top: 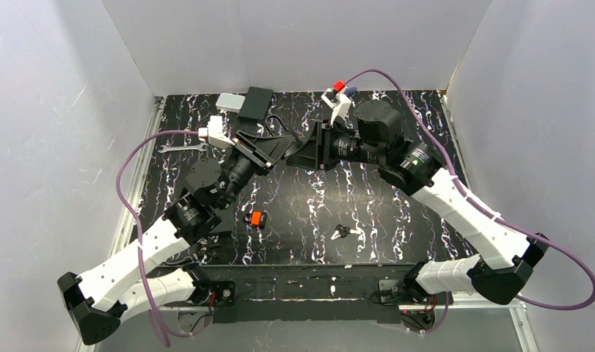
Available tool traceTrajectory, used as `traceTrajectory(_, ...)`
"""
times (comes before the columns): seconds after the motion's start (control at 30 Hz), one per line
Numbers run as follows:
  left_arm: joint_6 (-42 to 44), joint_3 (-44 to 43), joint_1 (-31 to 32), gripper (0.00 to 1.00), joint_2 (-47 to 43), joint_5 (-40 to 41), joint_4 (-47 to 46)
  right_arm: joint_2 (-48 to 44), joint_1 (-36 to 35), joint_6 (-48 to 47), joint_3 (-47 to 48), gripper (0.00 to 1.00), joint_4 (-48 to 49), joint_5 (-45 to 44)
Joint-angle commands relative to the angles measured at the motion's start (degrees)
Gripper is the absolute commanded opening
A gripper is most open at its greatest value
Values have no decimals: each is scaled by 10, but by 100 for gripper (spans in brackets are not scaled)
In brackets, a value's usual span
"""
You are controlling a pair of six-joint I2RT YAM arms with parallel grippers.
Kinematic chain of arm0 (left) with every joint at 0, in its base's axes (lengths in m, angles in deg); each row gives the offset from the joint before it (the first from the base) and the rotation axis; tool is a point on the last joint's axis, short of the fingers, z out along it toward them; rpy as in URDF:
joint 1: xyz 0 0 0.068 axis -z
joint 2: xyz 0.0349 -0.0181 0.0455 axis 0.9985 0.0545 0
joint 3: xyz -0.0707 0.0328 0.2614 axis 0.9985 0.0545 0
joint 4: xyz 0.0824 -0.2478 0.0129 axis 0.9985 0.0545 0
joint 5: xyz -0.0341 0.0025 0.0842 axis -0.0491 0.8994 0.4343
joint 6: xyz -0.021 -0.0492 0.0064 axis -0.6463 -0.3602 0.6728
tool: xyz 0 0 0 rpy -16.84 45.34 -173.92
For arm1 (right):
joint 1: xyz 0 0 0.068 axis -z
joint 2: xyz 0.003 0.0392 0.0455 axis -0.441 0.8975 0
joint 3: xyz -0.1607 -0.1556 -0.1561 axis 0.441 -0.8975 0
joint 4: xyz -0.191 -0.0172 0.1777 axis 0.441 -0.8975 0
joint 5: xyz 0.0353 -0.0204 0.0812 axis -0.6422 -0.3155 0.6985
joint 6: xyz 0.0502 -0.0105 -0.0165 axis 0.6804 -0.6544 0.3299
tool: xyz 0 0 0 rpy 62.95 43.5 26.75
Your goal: Unlock with the key
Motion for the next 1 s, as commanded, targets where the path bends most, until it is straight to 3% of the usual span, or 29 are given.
traceTrajectory(0.0, 7, 4, 11, 0, -32, -75, -52, -16, 27, 29, 1, 1, 127, -8)
traceTrajectory(0.13, 9, 6, 11, 0, -37, -66, -52, -21, 31, 21, -1, 1, 125, 0)
traceTrajectory(0.17, 11, 5, 11, 0, -38, -63, -52, -22, 32, 18, -1, 9, 122, 3)
traceTrajectory(0.27, 18, 2, 11, 0, -38, -53, -52, -26, 34, -2, 0, 43, 104, 17)
traceTrajectory(0.5, 26, -3, 11, 0, -40, -22, -53, -37, 69, -26, 0, 81, 88, 97)
traceTrajectory(0.6, 26, -11, 11, 0, -36, -30, -54, -30, 103, 6, -6, 84, 103, 161)
traceTrajectory(0.67, 27, -16, 11, 0, -34, -37, -54, -23, 123, 42, -19, 78, 145, 216)
traceTrajectory(0.97, 29, -38, 11, 0, -32, -39, -58, -14, 128, 160, -58, 75, 319, 366)
